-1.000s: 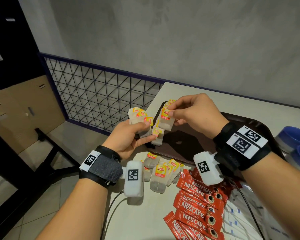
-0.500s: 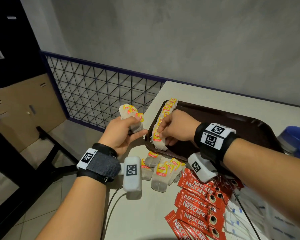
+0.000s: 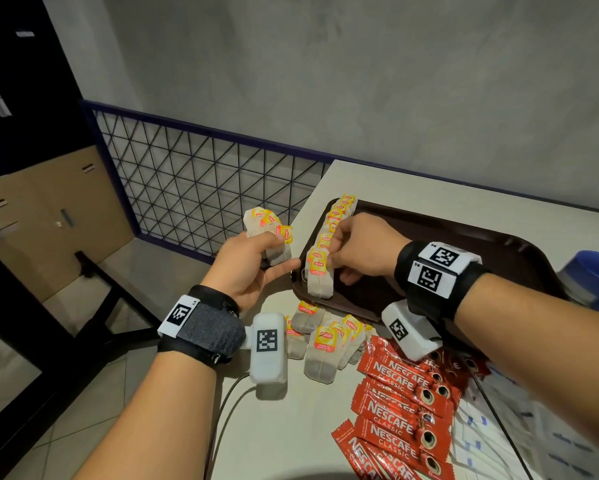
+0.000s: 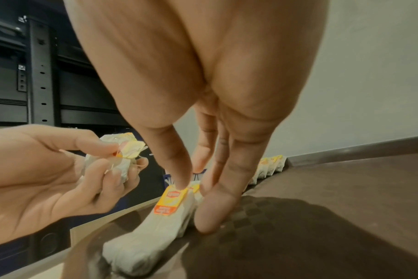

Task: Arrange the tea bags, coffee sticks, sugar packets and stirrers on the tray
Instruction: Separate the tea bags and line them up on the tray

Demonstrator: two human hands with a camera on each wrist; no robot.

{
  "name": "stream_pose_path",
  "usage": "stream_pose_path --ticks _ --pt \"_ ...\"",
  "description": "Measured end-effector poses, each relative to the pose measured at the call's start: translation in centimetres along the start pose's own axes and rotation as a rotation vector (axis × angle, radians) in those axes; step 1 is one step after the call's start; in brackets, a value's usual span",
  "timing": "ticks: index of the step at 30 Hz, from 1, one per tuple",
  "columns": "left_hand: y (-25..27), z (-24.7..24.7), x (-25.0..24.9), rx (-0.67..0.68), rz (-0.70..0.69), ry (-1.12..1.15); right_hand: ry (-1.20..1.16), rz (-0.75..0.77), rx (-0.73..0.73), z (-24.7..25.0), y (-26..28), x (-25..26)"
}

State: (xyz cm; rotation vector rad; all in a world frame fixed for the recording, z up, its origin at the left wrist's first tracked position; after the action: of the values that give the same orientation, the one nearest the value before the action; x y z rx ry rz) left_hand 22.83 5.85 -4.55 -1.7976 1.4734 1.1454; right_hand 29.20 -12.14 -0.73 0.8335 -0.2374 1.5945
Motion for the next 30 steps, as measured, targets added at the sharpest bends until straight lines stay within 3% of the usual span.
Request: stream_pose_path --ticks 7,15,20,26,30 --pt "0.1 0.0 -0.1 -0.01 0.001 0.004 0.078 -0.036 0.175 -1.2 2.2 -0.6" --pt "0.3 -0.4 -0.2 0.013 0.008 0.03 0.131 0.013 0.16 -1.3 2.2 -0.2" --pt "0.9 -1.0 -0.2 0.068 0.051 0.114 0.148 0.038 0.043 0.1 1.9 -0.6" --pt "1.4 -1.4 -0.3 0.074 0.051 0.091 0.129 0.026 0.072 -0.7 2.2 -0.5" --pt "2.1 -2.1 -0.3 0.154 0.065 0.062 0.145 0.092 -0.02 0.7 2.7 0.0"
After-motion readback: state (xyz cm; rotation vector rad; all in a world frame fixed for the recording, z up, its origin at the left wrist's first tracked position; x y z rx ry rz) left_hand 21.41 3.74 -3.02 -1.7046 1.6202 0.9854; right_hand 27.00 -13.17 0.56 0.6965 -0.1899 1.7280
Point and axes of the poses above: each hand's wrist, its own y-axis away from the middle knuckle, its own z-axis out of the back of the hand, x = y × z, the point moved 4 cm from there along -y, towards the middle knuckle, and after that the axes turned 8 degrees about -z, right-handed, at the moved point
